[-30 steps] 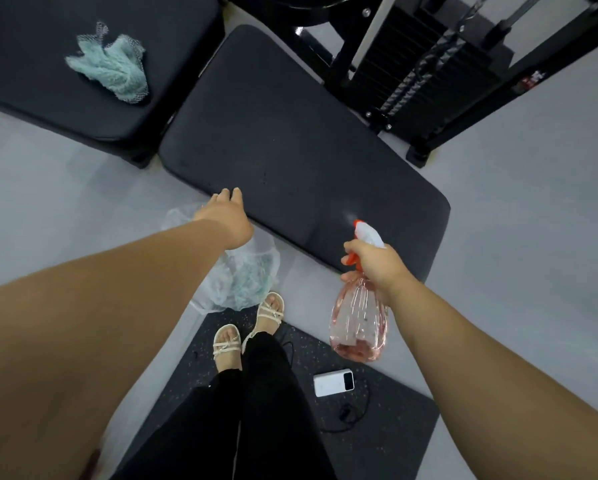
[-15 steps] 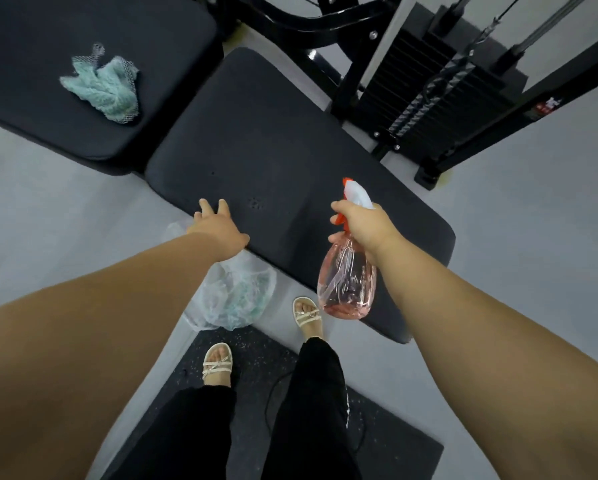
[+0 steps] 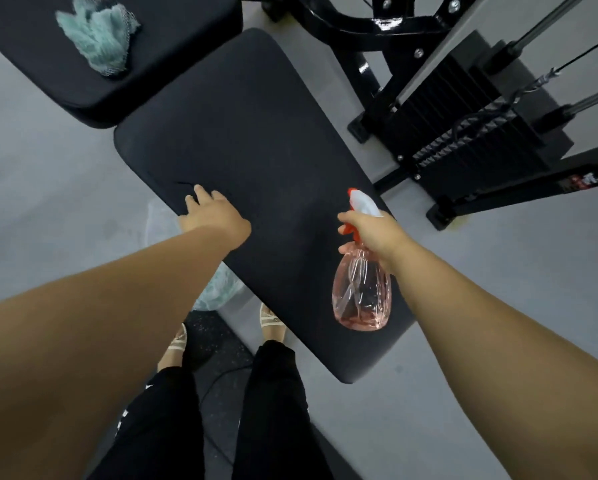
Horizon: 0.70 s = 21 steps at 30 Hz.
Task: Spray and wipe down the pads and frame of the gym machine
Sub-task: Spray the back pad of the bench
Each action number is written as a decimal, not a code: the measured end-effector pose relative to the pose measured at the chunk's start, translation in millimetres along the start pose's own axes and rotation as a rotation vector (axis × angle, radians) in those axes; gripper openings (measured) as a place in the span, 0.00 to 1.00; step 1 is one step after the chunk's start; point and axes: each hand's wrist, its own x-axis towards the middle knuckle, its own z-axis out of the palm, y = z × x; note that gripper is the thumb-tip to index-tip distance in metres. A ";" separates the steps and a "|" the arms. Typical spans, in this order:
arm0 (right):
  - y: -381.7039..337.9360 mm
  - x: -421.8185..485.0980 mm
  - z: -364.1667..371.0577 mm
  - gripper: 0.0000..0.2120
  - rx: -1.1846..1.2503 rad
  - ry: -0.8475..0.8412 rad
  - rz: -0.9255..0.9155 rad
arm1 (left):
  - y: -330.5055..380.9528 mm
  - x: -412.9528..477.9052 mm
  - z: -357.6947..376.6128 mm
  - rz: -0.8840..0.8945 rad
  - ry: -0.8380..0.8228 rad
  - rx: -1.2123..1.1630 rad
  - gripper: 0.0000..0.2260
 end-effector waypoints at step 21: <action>120.1 -71.8 51.8 0.15 -0.186 -0.047 0.150 | -42.6 -38.8 64.0 0.374 -0.031 0.166 0.25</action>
